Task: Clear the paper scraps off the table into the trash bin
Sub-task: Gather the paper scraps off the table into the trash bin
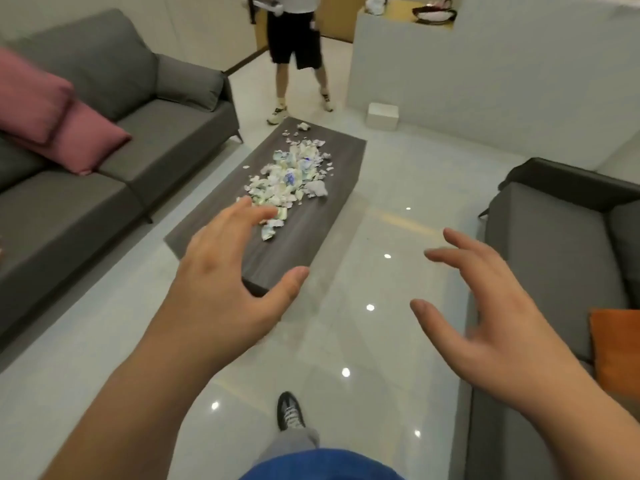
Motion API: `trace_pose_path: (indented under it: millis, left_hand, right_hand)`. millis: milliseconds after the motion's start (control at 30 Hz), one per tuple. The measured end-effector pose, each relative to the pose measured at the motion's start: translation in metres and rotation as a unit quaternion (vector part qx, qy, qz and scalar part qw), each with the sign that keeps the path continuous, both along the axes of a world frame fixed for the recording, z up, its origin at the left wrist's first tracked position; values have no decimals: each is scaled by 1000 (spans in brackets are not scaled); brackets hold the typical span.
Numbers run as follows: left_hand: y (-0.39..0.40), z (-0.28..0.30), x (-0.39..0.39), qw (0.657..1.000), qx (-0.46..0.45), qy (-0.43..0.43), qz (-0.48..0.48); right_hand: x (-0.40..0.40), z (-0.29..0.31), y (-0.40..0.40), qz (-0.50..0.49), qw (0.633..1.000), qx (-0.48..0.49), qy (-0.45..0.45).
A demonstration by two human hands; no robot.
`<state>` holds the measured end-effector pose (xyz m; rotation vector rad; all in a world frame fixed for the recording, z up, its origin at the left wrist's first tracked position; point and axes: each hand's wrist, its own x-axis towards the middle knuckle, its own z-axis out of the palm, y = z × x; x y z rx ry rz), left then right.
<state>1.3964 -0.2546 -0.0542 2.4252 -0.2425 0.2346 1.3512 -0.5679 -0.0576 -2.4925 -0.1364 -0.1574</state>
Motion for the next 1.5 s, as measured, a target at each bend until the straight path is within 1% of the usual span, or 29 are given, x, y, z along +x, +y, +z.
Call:
trace_pose_path:
  millis: [100, 200, 333, 400, 533, 700, 767, 833, 967, 1100, 1233, 1367, 1500]
  left_hand:
    - [-27, 14, 101, 998, -23, -2, -60]
    - [-48, 29, 173, 993, -61, -44, -94]
    - [-63, 30, 243, 982, -156, -56, -92]
    - [-66, 21, 274, 982, -163, -66, -69]
    - [-70, -4, 329, 988, -147, -49, 6]
    - [-91, -30, 395, 987, -99, -41, 123]
    - [-105, -32, 421, 981, -95, -28, 168]
    - [-117, -29, 439, 977, -88, -9, 192]
    - [-121, -23, 467, 970, -58, -3, 235]
    - [-100, -32, 475, 951, -52, 7, 306]
    - [-66, -60, 485, 930, -82, 21, 359]
    - [-23, -96, 518, 917, -119, 35, 380]
    - [8, -117, 560, 913, -134, 50, 383]
  right_hand:
    - [62, 15, -15, -42, 999, 1, -10]
    - [112, 28, -33, -78, 996, 10, -33]
    - [183, 24, -52, -112, 992, 51, -34]
    - [230, 14, -60, -103, 993, 52, -21]
    - [334, -17, -77, -51, 997, 55, 9]
    - [479, -60, -99, 56, 995, 73, 31]
    - [538, -67, -105, 99, 992, 70, 41]
    - [587, -69, -106, 137, 987, 64, 47]
    - [679, -65, -88, 223, 972, 63, 30]
    - [734, -68, -40, 267, 961, 67, 37]
    - [754, -77, 16, 294, 951, 77, 53]
    - [763, -87, 60, 321, 941, 76, 76]
    - [780, -104, 90, 342, 931, 76, 105]
